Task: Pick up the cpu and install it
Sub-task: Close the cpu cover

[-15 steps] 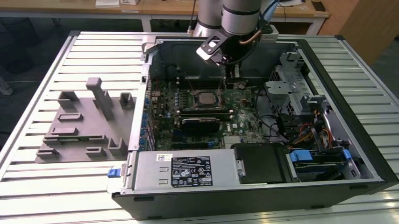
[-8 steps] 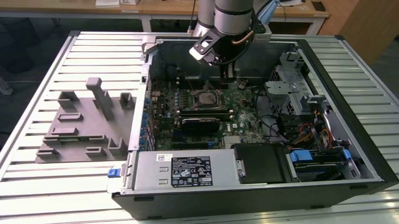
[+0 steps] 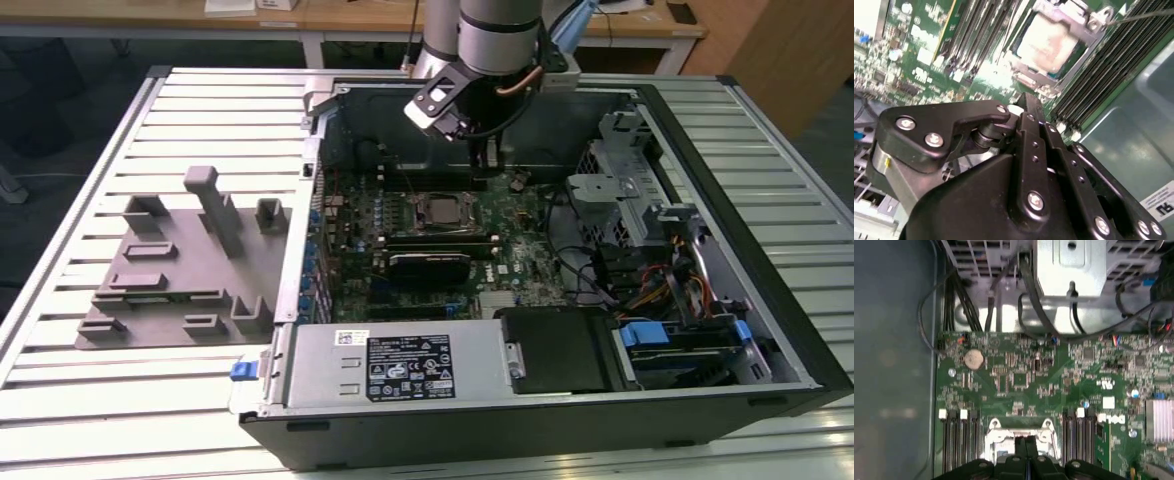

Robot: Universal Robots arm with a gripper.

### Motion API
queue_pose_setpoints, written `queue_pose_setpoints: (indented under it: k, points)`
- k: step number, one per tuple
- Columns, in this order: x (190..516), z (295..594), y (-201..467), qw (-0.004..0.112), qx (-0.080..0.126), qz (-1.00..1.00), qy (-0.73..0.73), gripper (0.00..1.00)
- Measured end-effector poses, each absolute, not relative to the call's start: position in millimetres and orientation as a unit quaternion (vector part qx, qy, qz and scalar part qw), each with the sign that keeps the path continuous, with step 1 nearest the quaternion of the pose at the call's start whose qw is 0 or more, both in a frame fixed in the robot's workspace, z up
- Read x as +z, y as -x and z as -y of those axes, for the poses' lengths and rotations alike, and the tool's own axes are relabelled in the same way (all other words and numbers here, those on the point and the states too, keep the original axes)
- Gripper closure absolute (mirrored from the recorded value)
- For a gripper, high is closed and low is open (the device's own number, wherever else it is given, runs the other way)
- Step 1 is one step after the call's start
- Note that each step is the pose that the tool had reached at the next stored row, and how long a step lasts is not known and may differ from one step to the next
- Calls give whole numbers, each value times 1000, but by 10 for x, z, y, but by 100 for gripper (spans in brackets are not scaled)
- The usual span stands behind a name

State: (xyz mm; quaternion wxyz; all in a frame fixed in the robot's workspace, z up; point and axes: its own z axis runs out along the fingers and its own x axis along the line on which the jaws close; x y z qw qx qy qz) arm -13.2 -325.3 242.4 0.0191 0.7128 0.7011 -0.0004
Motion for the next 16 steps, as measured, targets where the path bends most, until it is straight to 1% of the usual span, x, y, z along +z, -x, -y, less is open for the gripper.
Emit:
queue_pose_setpoints:
  k: [1,2,16]
  points:
    - [2421,3253,131,14,-6,-701,-713,89]
    - [2420,3253,130,12,-7,-701,-713,89]
    - [2323,3264,251,13,-8,-701,-713,89]
